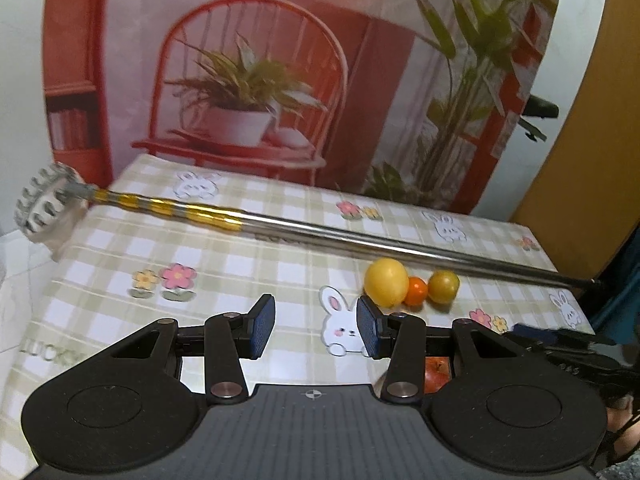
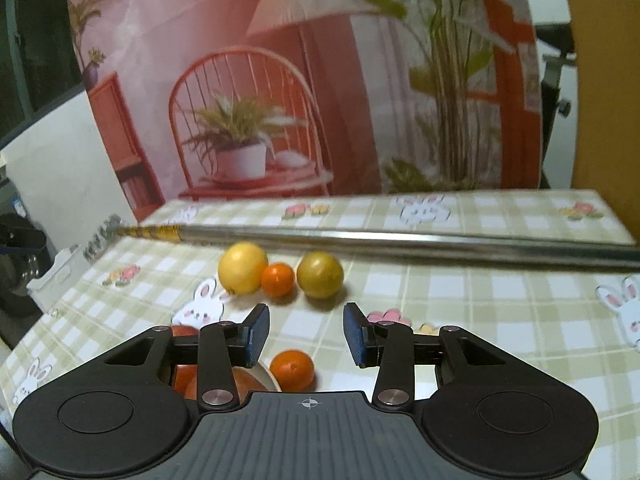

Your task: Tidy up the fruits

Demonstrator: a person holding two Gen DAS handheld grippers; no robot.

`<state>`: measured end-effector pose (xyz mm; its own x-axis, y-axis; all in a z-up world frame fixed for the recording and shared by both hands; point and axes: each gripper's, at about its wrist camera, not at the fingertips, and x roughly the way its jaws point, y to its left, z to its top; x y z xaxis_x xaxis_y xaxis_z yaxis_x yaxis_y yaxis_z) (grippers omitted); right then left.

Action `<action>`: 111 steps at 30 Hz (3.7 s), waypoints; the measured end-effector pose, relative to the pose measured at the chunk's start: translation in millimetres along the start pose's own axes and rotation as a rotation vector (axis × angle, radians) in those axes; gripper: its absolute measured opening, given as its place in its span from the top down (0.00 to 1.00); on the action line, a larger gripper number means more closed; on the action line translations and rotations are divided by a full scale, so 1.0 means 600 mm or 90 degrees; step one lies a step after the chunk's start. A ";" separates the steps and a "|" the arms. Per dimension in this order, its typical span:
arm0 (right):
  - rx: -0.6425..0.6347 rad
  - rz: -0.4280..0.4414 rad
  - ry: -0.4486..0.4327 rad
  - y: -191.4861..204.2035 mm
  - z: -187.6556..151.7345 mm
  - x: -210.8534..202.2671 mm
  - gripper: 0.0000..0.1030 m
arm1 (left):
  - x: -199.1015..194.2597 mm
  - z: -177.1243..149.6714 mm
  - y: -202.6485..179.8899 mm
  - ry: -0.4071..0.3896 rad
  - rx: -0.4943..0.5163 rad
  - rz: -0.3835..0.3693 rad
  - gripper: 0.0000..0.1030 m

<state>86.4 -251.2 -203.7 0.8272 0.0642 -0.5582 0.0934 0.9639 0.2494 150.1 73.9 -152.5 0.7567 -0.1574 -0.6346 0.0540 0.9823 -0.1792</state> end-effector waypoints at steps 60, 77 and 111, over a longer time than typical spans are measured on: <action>0.034 0.025 0.002 -0.070 -0.052 0.074 0.72 | 0.147 0.024 -0.183 0.086 0.143 -0.074 0.55; 0.079 0.019 -0.035 -0.105 -0.062 0.065 0.71 | 0.297 0.049 -0.245 0.094 0.171 -0.077 0.64; 0.083 0.037 -0.033 -0.103 -0.065 0.069 0.68 | 0.274 0.018 -0.224 0.163 0.154 -0.156 0.62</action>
<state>93.3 -298.1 -273.4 0.8608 0.1023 -0.4985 0.1128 0.9169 0.3829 274.6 -82.9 -224.5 0.5182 -0.3794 -0.7665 0.3862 0.9034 -0.1862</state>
